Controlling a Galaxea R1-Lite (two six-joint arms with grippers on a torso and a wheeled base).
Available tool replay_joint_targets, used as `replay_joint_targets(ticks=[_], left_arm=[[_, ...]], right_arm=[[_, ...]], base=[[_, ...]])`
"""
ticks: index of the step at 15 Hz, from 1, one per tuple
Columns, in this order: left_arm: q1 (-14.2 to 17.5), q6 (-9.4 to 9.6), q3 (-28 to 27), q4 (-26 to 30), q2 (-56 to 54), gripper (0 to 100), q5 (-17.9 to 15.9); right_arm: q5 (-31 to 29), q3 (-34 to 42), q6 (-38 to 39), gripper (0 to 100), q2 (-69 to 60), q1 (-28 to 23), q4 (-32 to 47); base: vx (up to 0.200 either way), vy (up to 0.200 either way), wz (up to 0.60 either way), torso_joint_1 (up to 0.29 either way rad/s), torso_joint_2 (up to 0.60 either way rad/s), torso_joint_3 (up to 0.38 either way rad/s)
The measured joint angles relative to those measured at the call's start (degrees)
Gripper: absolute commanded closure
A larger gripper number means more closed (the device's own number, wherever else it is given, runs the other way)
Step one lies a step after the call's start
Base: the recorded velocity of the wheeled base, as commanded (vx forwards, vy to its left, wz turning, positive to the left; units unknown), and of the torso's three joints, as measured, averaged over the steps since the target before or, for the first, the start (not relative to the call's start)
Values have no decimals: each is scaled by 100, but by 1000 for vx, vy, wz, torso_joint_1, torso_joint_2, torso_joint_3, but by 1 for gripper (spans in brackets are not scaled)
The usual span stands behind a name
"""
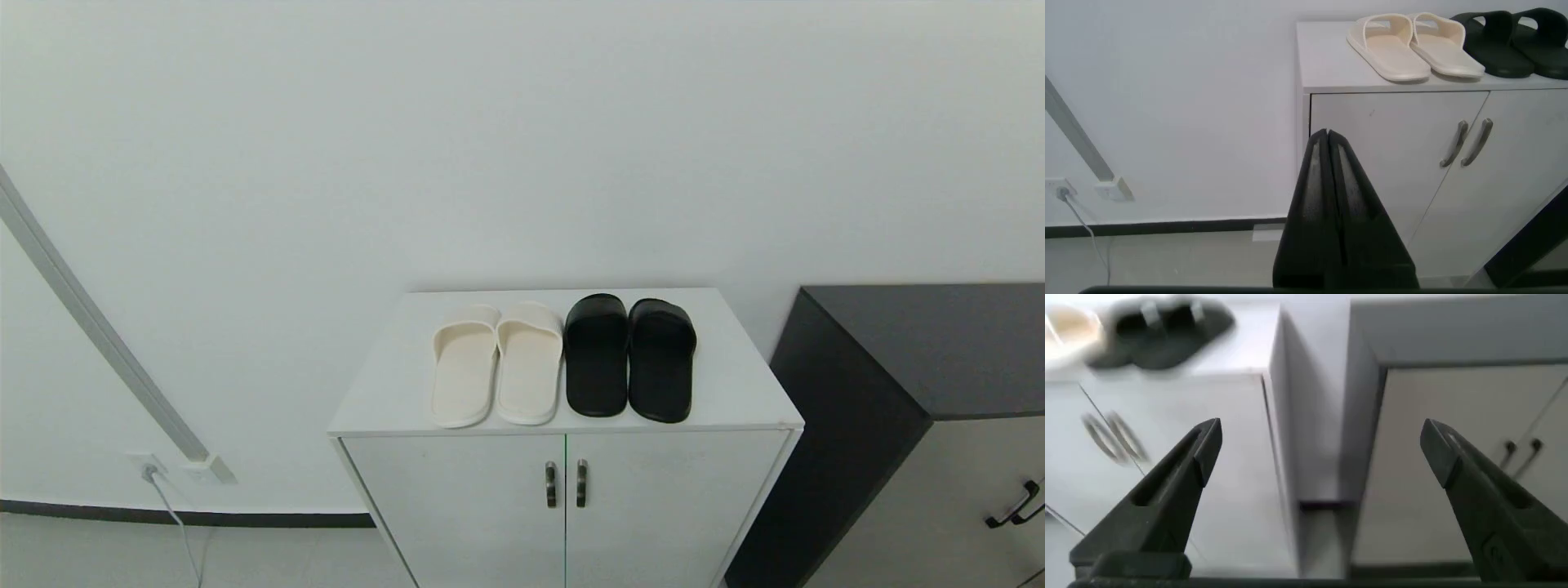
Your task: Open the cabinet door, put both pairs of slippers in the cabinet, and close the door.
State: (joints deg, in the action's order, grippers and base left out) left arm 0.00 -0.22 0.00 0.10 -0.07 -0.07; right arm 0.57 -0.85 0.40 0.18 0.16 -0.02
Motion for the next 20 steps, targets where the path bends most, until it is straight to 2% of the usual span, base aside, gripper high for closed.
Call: replay_joint_targets(ticks=[3,5,7,10,15,17,20], left_arm=[[0,-7,0,0,0,100,0],[0,-7,0,0,0,100,0],[0,-10,0,0,0,100,-2],[0,-10,0,0,0,100,-2],[0,-11,0,0,0,100,-4],[0,-18,0,1,0,100,-2],[-2,-11,-5,0,0,100,-11]], right_arm=[[188,-1218,885,0,538,37,172],[429,-1780,558,0,1263,33,304],[574,-1814,329,0,2249,149,68],[473,-1712,260,0,3777,667,-769],[-894,-1731,884,0,6192,2564,-2879],[-1341,-1963,1019,0,7068,3010,-3388],[-2332,-2853,1342,0,8270,3565,-3645]], base=[[0,0,0,0,0,0],[0,0,0,0,0,0],[0,0,0,0,0,0],[0,0,0,0,0,0],[0,0,0,0,0,0],[0,0,0,0,0,0],[0,0,0,0,0,0]])
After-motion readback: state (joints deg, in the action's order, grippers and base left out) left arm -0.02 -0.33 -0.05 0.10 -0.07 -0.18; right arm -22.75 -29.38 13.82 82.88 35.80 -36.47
